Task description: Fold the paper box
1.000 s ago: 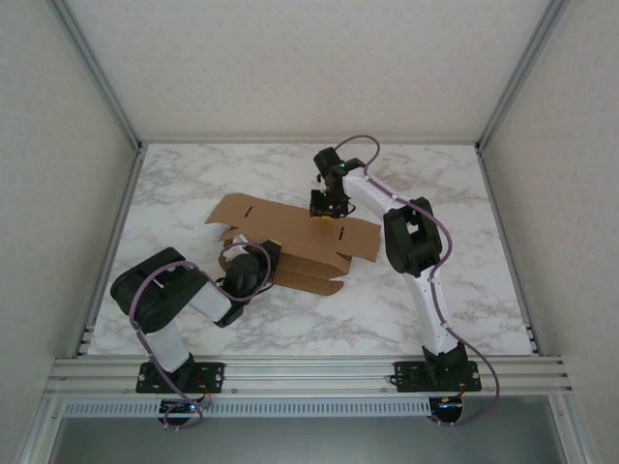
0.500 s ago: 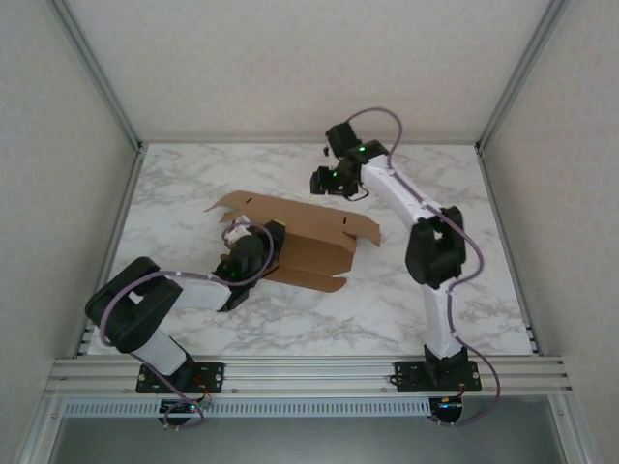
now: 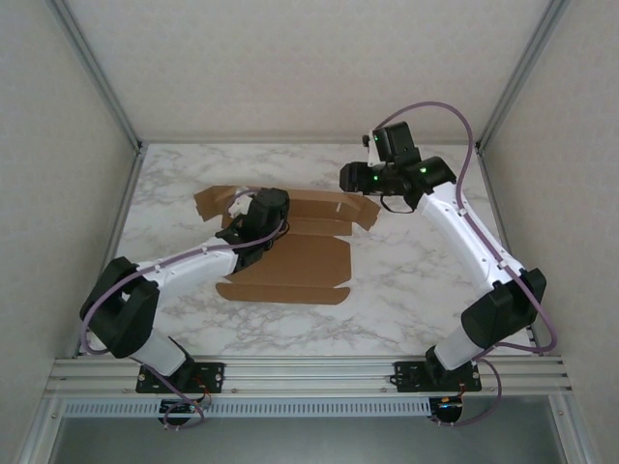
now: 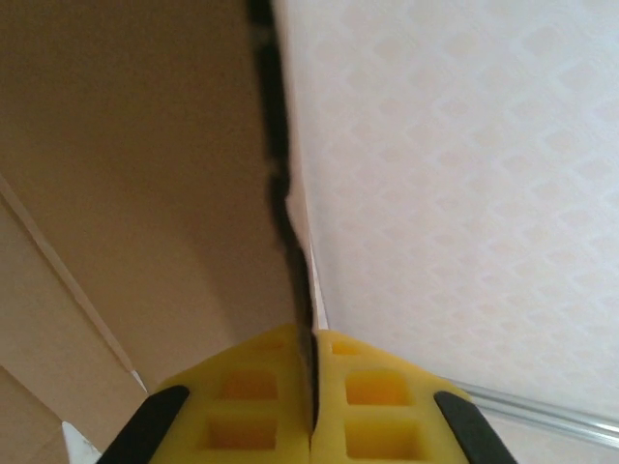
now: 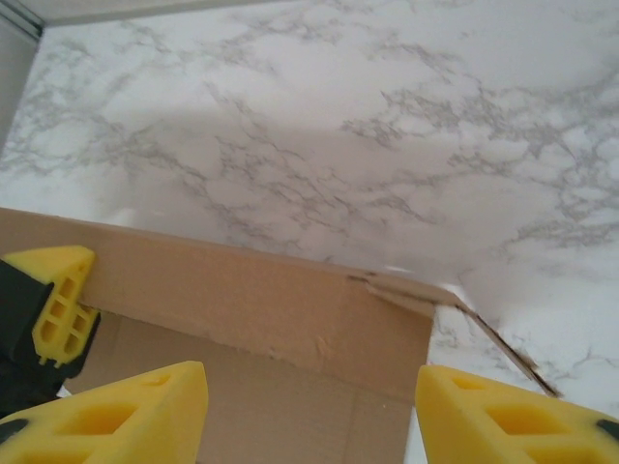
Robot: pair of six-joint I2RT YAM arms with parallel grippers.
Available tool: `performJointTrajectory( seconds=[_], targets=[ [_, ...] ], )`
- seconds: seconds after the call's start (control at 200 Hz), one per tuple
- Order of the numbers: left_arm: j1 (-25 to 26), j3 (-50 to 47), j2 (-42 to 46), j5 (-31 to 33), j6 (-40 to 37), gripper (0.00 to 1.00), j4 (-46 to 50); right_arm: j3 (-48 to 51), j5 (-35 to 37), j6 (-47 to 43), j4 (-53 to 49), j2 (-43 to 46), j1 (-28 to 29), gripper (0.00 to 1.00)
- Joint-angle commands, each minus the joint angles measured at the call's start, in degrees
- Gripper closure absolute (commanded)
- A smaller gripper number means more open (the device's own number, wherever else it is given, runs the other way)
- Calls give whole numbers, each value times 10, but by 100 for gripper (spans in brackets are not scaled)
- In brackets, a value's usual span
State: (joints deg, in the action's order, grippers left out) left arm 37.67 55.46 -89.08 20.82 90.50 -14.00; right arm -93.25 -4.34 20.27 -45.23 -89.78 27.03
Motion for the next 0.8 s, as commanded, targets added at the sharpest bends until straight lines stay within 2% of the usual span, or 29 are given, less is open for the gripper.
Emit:
performJointTrajectory(
  seconds=[0.0, 0.13, 0.23, 0.335, 0.436, 0.581, 0.791],
  targets=[
    [-4, 1, -25, 36, -7, 100, 24, 23, -27, -7, -1, 9, -10, 41],
    [-6, -59, -35, 44, -63, 97, -110, 51, -57, 12, 29, 8, -21, 41],
    [-12, -95, -44, 41, -64, 94, -169, 54, -75, 48, 42, -2, -29, 42],
    [-19, -99, -57, 39, -58, 93, -173, 56, -109, 98, 53, -18, -47, 48],
    [-31, -88, -70, 35, -51, 94, -156, 32, -132, 112, 45, -54, -52, 49],
    [-45, -62, -77, 36, -47, 96, -105, 0, -147, 118, 40, -95, -53, 45],
    [-54, -76, -83, 10, -50, 96, -138, -38, -152, 123, 60, -140, -53, 41]
  ],
)
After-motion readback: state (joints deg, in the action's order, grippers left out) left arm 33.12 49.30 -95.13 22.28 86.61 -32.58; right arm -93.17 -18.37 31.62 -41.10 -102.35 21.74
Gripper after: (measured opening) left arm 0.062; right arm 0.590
